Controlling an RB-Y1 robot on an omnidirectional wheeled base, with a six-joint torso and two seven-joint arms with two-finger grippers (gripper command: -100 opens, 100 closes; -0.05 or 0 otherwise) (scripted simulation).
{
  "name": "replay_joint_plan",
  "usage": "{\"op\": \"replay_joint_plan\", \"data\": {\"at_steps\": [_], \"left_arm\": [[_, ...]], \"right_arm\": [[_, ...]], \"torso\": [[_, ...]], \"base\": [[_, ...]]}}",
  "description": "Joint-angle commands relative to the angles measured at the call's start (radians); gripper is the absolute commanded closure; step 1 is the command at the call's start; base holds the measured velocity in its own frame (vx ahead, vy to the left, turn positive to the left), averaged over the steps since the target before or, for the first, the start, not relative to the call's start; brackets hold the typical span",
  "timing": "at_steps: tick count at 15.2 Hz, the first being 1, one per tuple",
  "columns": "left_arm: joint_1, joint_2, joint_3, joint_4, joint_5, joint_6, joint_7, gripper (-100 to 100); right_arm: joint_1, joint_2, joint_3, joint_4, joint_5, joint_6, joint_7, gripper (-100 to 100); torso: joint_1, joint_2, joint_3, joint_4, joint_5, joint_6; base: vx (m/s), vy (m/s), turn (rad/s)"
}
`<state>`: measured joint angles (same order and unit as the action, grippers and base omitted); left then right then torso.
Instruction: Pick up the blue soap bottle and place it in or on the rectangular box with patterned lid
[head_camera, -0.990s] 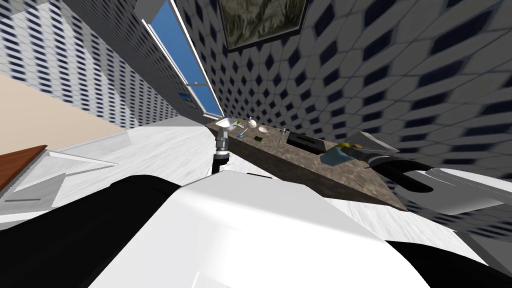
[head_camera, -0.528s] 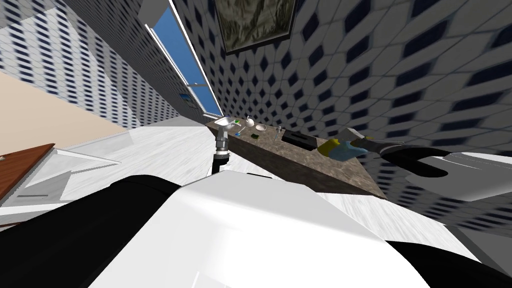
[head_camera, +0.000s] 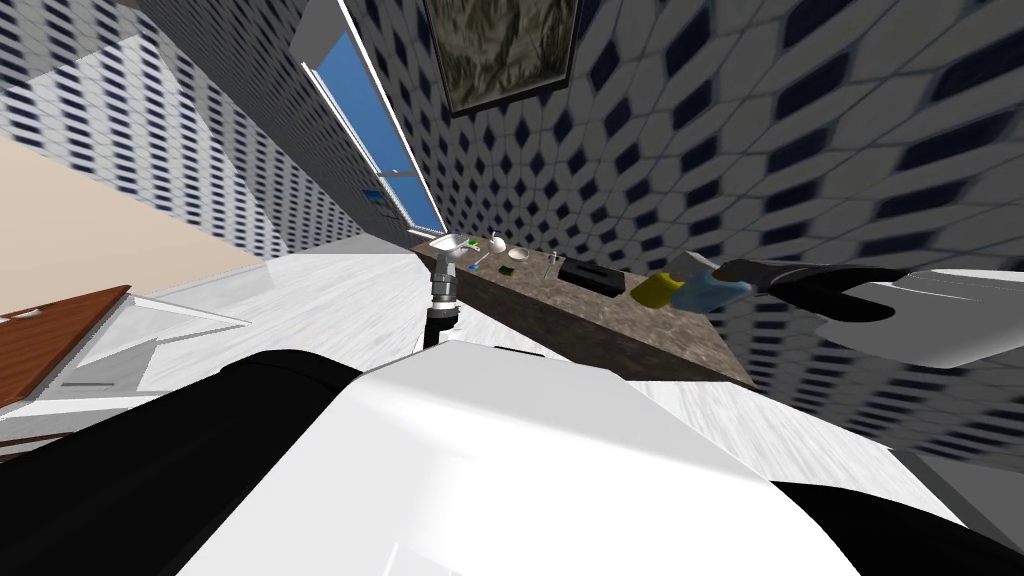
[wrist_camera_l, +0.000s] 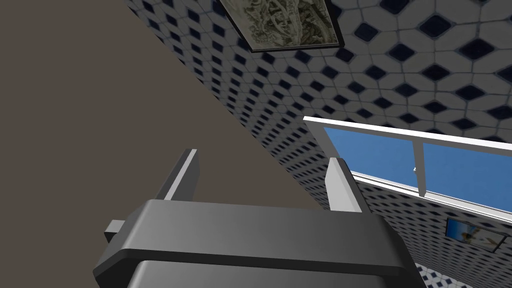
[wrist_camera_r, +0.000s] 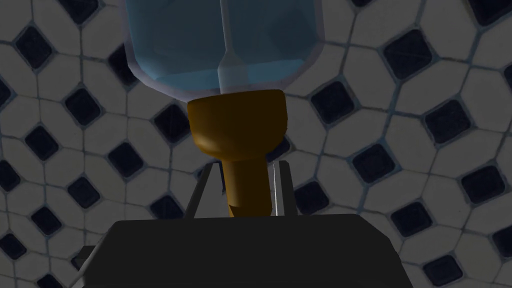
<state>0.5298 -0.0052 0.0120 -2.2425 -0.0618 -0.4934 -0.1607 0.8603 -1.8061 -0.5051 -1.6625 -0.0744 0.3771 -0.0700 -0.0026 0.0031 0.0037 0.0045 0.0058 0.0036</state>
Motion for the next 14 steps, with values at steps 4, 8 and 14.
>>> {"op": "replay_joint_plan", "data": {"at_steps": [4, 8, 14], "left_arm": [[0.000, 0.000, 0.000, 0.000, 0.000, 0.000, 0.000, 0], [0.000, 0.000, 0.000, 0.000, 0.000, 0.000, 0.000, 0], [0.000, 0.000, 0.000, 0.000, 0.000, 0.000, 0.000, 0]], "right_arm": [[0.029, -0.078, -0.046, 0.041, -0.103, 0.044, -0.018, 100], [0.045, -0.137, -0.060, 0.069, -0.168, 0.077, -0.042, 100], [0.072, -0.222, -0.078, 0.108, -0.266, 0.128, -0.078, 100]], "torso": [[0.003, -0.003, -0.001, 0.001, 0.002, -0.002], [0.008, -0.007, -0.003, 0.000, 0.003, -0.004], [0.012, -0.010, -0.004, 0.001, 0.004, -0.006]], "base": [[0.008, -0.003, 0.025], [0.045, 0.035, 0.034], [0.065, 0.069, 0.045]]}}
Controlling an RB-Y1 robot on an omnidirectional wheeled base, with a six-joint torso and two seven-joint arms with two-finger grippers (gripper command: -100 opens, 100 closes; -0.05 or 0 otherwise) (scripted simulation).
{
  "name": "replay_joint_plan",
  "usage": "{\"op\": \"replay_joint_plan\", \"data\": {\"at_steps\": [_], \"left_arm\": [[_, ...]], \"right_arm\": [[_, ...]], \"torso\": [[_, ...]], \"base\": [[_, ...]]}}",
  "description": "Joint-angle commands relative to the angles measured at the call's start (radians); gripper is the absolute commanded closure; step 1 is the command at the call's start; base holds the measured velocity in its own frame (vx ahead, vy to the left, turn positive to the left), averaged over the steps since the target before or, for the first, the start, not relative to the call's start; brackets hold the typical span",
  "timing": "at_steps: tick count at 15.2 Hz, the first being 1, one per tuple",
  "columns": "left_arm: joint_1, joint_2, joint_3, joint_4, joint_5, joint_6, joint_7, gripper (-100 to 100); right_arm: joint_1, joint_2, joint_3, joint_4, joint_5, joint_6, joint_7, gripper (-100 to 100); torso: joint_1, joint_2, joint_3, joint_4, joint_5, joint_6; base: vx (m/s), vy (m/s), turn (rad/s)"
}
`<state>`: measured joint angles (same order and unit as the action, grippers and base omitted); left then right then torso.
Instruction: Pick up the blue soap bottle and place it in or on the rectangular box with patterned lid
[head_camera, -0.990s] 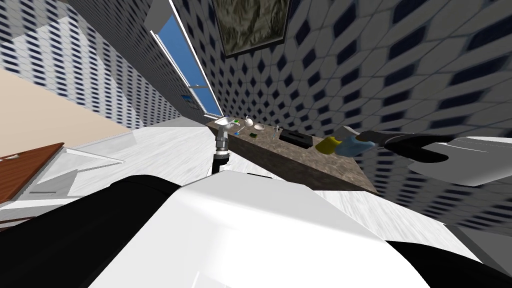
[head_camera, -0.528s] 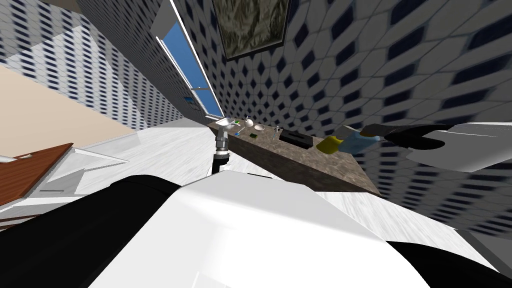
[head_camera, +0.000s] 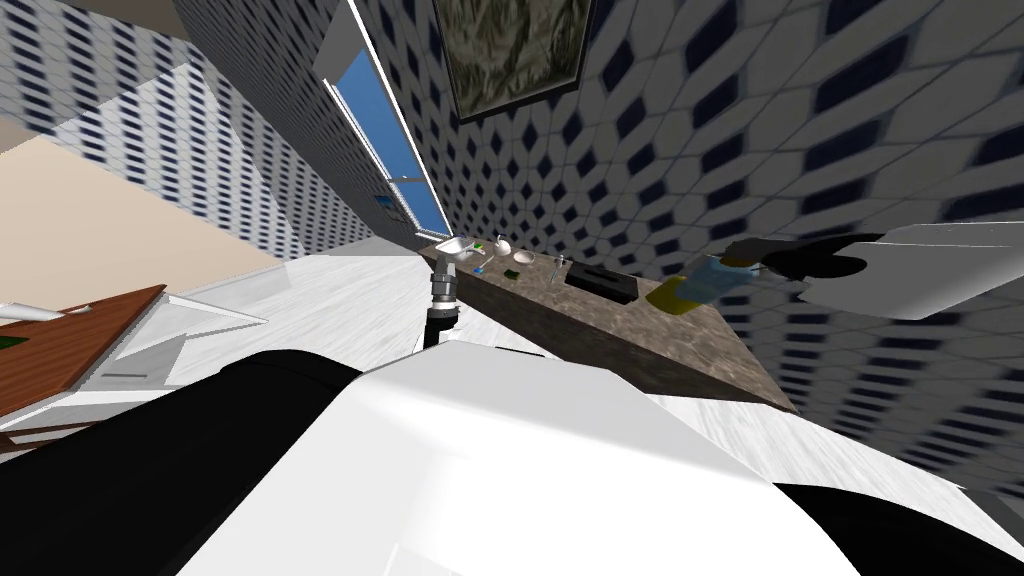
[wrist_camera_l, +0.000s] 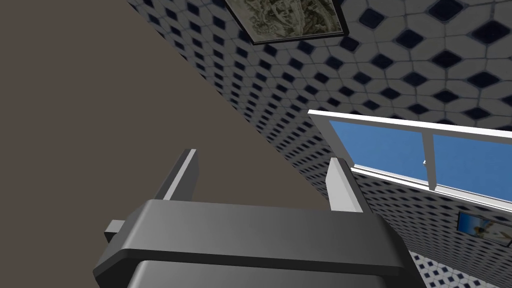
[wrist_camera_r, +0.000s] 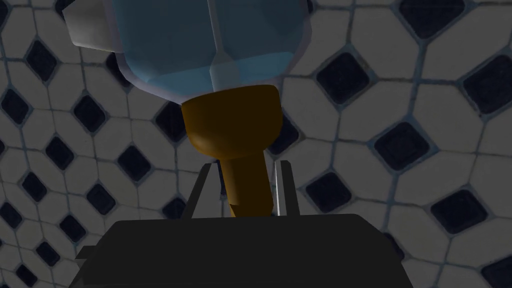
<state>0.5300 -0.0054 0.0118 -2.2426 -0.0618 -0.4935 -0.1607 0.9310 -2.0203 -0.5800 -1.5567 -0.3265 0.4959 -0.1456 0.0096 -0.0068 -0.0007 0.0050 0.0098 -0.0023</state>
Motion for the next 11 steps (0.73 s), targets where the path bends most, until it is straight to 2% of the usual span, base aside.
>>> {"op": "replay_joint_plan", "data": {"at_steps": [1, 2, 3, 4, 5, 7, 8, 11], "left_arm": [[0.000, 0.000, 0.000, 0.000, 0.000, 0.000, 0.000, 0], [0.000, 0.000, 0.000, 0.000, 0.000, 0.000, 0.000, 0], [0.000, 0.000, 0.000, 0.000, 0.000, 0.000, 0.000, 0], [0.000, 0.000, 0.000, 0.000, 0.000, 0.000, 0.000, 0], [0.000, 0.000, 0.000, 0.000, 0.000, 0.000, 0.000, 0], [0.000, 0.000, 0.000, 0.000, 0.000, 0.000, 0.000, 0], [0.000, 0.000, 0.000, 0.000, 0.000, 0.000, 0.000, 0], [0.000, 0.000, 0.000, 0.000, 0.000, 0.000, 0.000, 0]], "right_arm": [[0.011, -0.036, -0.008, 0.014, -0.046, 0.026, -0.014, 100], [0.021, -0.063, -0.013, 0.025, -0.069, 0.043, -0.026, 100], [0.021, -0.063, -0.013, 0.025, -0.077, 0.043, -0.026, 100], [0.030, -0.089, -0.018, 0.035, -0.107, 0.059, -0.037, 100], [0.030, -0.089, -0.018, 0.035, -0.107, 0.059, -0.037, 100], [0.048, -0.139, -0.027, 0.054, -0.161, 0.090, -0.058, 100], [0.048, -0.139, -0.027, 0.054, -0.164, 0.090, -0.058, 100], [0.072, -0.205, -0.040, 0.078, -0.239, 0.131, -0.085, 100]], "torso": [[0.000, 0.000, 0.000, 0.000, 0.000, 0.000], [0.001, -0.001, 0.000, 0.000, 0.000, 0.000], [0.003, -0.003, -0.001, 0.000, 0.001, -0.001], [0.004, -0.003, -0.002, -0.001, 0.001, -0.001], [0.004, -0.003, -0.002, -0.001, 0.001, -0.001], [0.002, -0.002, -0.001, 0.000, 0.001, -0.001], [0.002, -0.003, -0.001, 0.000, 0.001, -0.001], [0.003, -0.003, -0.001, 0.000, 0.001, -0.001]], "base": [[0.087, 0.083, 0.046], [0.127, 0.123, 0.067], [0.120, 0.119, 0.053], [0.110, 0.112, 0.057], [0.096, 0.084, 0.045], [0.106, 0.071, 0.058], [0.116, 0.075, 0.053], [0.118, 0.092, 0.063]]}}
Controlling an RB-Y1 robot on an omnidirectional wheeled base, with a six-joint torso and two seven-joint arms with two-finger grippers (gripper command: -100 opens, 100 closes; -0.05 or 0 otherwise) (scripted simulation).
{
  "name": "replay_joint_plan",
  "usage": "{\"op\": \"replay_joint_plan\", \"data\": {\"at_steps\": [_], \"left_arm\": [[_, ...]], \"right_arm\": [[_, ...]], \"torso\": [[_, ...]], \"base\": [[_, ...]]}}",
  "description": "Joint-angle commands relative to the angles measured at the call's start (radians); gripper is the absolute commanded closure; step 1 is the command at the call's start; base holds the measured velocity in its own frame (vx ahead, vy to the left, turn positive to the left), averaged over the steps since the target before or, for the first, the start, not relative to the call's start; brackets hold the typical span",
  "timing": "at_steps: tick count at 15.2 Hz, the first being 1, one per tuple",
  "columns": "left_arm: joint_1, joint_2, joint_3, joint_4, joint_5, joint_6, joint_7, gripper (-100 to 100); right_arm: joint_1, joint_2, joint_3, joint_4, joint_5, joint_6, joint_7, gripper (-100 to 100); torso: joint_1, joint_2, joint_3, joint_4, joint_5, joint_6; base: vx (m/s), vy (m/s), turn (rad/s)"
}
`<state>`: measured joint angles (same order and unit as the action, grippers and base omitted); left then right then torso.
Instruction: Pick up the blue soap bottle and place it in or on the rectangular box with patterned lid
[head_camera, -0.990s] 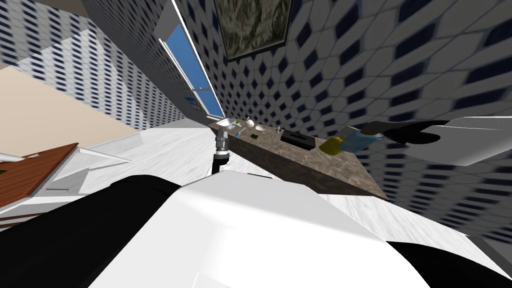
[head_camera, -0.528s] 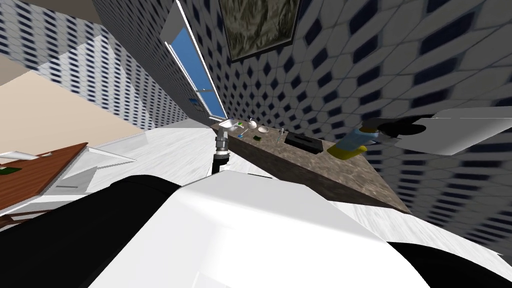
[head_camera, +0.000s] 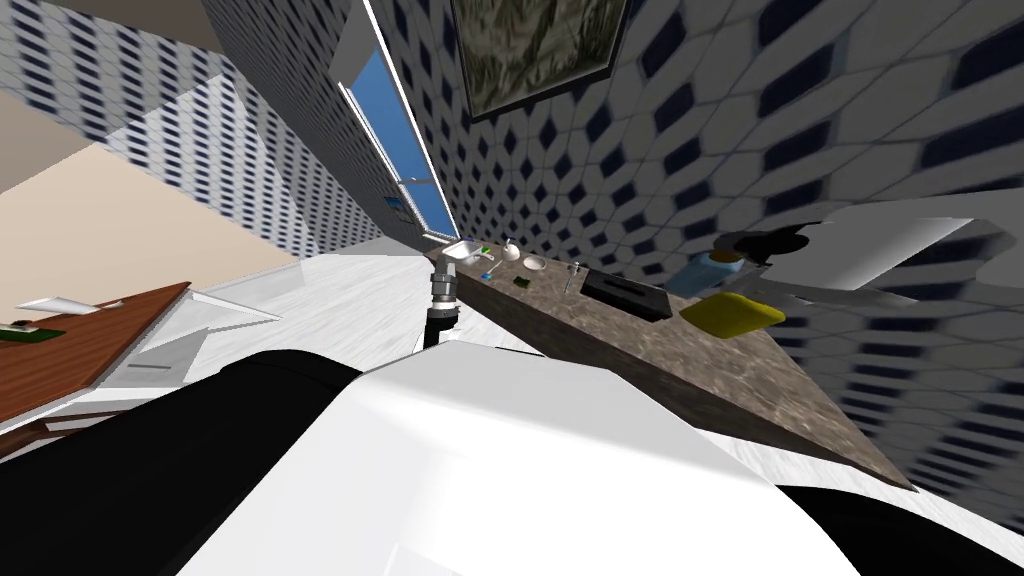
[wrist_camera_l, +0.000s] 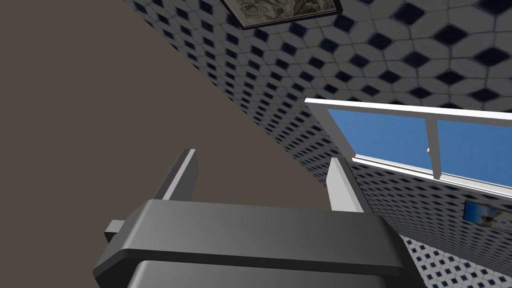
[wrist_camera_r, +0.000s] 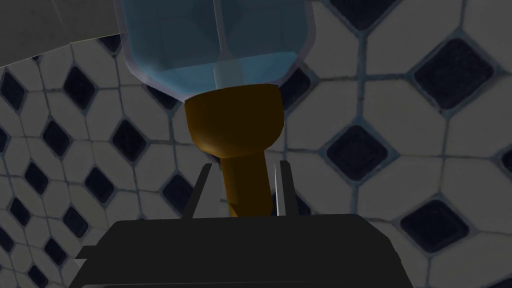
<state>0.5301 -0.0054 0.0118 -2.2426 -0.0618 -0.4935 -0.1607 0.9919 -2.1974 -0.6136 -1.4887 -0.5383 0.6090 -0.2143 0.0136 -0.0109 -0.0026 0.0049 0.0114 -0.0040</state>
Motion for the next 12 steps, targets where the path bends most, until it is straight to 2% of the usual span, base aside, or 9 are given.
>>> {"op": "replay_joint_plan", "data": {"at_steps": [1, 5, 6, 7, 8, 12], "left_arm": [[0.000, 0.000, 0.000, 0.000, 0.000, 0.000, 0.000, 0], [0.000, 0.000, 0.000, 0.000, 0.000, 0.000, 0.000, 0], [0.000, 0.000, 0.000, 0.000, 0.000, 0.000, 0.000, 0], [0.000, 0.000, 0.000, 0.000, 0.000, 0.000, 0.000, 0], [0.000, 0.000, 0.000, 0.000, 0.000, 0.000, 0.000, 0], [0.000, 0.000, 0.000, 0.000, 0.000, 0.000, 0.000, 0]], "right_arm": [[0.011, -0.028, -0.006, 0.010, -0.027, 0.018, -0.016, 100], [0.034, -0.091, -0.019, 0.032, -0.098, 0.057, -0.043, 100], [0.037, -0.101, -0.021, 0.036, -0.110, 0.063, -0.047, 100], [0.034, -0.089, -0.018, 0.033, -0.094, 0.051, -0.041, 100], [0.035, -0.092, -0.018, 0.034, -0.098, 0.054, -0.043, -100], [0.035, -0.093, -0.019, 0.034, -0.098, 0.054, -0.043, -100]], "torso": [[0.000, 0.000, 0.000, 0.000, 0.000, 0.000], [-0.001, 0.003, 0.002, 0.001, 0.000, 0.001], [-0.001, 0.004, 0.002, 0.001, 0.000, 0.001], [-0.001, 0.004, 0.003, 0.002, 0.000, 0.001], [-0.002, 0.006, 0.004, 0.002, 0.000, 0.002], [-0.007, 0.013, 0.008, 0.004, -0.001, 0.003]], "base": [[0.114, 0.088, 0.048], [0.086, 0.071, 0.051], [0.081, 0.071, 0.047], [0.049, 0.043, 0.026], [0.020, 0.017, 0.008], [0.005, 0.003, 0.001]]}}
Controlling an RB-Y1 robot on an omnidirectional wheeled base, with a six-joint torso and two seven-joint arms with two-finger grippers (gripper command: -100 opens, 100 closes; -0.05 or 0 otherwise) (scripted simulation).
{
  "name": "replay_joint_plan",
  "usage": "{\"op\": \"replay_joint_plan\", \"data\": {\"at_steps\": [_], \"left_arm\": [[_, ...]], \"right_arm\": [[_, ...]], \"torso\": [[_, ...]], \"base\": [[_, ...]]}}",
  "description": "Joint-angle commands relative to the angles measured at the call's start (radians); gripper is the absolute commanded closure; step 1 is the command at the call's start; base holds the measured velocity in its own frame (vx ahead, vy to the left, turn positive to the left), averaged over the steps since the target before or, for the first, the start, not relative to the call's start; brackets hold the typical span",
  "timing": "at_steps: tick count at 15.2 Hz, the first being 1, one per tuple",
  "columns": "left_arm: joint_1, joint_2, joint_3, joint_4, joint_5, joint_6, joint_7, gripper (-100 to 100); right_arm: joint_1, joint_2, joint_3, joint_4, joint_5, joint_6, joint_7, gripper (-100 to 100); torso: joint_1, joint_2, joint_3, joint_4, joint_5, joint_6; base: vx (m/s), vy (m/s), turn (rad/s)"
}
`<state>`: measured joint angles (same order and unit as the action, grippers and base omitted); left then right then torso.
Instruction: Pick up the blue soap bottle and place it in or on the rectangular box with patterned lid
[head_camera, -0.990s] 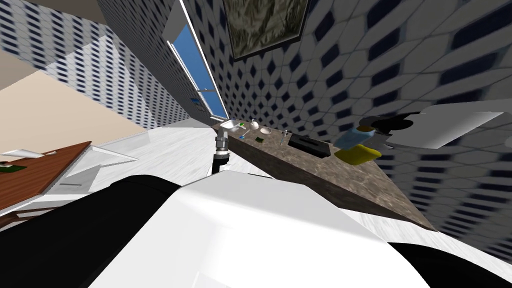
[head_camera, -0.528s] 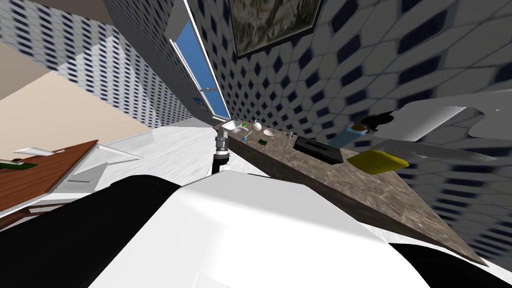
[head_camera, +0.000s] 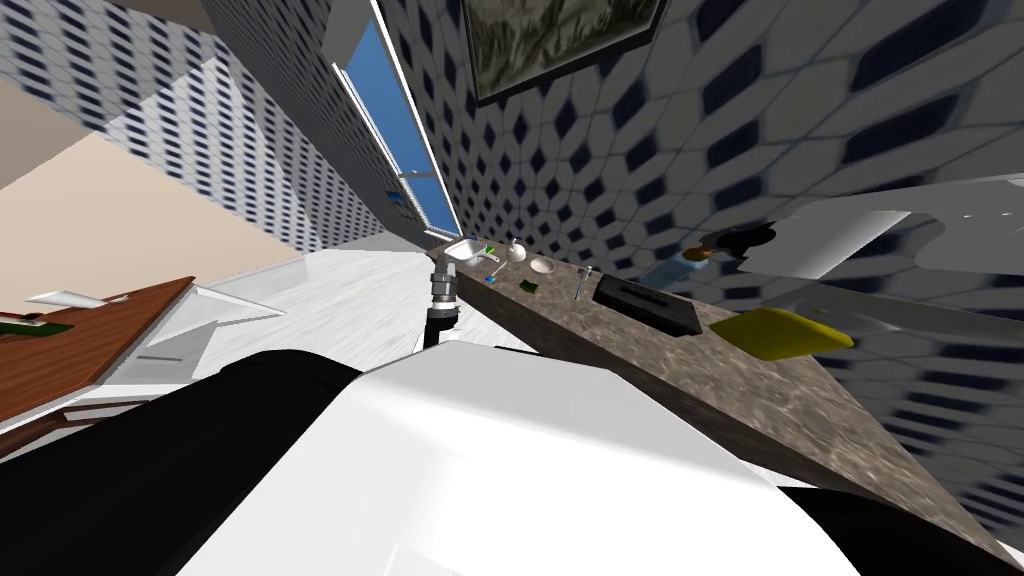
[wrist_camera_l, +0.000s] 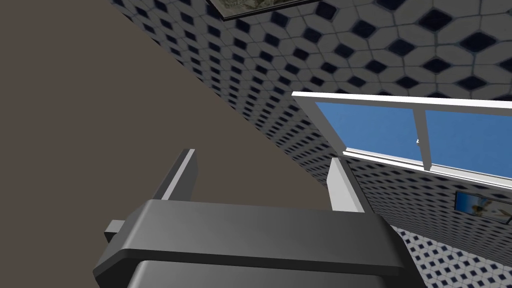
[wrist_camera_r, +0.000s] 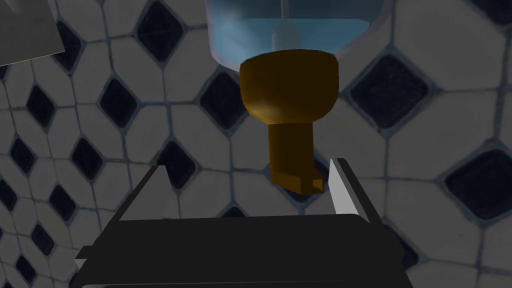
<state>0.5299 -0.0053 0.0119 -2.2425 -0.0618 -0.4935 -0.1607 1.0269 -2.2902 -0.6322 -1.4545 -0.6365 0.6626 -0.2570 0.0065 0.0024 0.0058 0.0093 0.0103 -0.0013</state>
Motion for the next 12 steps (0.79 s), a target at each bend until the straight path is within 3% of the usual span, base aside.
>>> {"op": "replay_joint_plan", "data": {"at_steps": [1, 4, 7, 12], "left_arm": [[0.000, 0.000, 0.000, 0.000, 0.000, 0.000, 0.000, 0], [0.000, 0.000, 0.000, 0.000, 0.000, 0.000, 0.000, 0], [0.000, 0.000, 0.000, 0.000, 0.000, 0.000, 0.000, 0], [0.000, 0.000, 0.000, 0.000, 0.000, 0.000, 0.000, 0]], "right_arm": [[-0.010, -0.037, -0.007, 0.015, -0.050, 0.016, 0.025, -100], [-0.016, -0.055, -0.011, 0.022, -0.078, 0.025, 0.038, -100], [-0.031, -0.110, -0.022, 0.045, -0.155, 0.049, 0.076, -100], [-0.047, -0.165, -0.033, 0.067, -0.233, 0.074, 0.115, -100]], "torso": [[0.000, 0.000, 0.000, 0.000, 0.000, 0.000], [-0.005, 0.003, 0.002, 0.001, -0.001, 0.000], [-0.006, 0.003, 0.002, 0.001, -0.001, 0.000], [-0.007, 0.004, 0.002, 0.001, -0.001, 0.000]], "base": [[-0.020, -0.039, -0.014], [-0.032, -0.079, 0.005], [-0.031, -0.084, -0.004], [-0.039, -0.080, 0.000]]}}
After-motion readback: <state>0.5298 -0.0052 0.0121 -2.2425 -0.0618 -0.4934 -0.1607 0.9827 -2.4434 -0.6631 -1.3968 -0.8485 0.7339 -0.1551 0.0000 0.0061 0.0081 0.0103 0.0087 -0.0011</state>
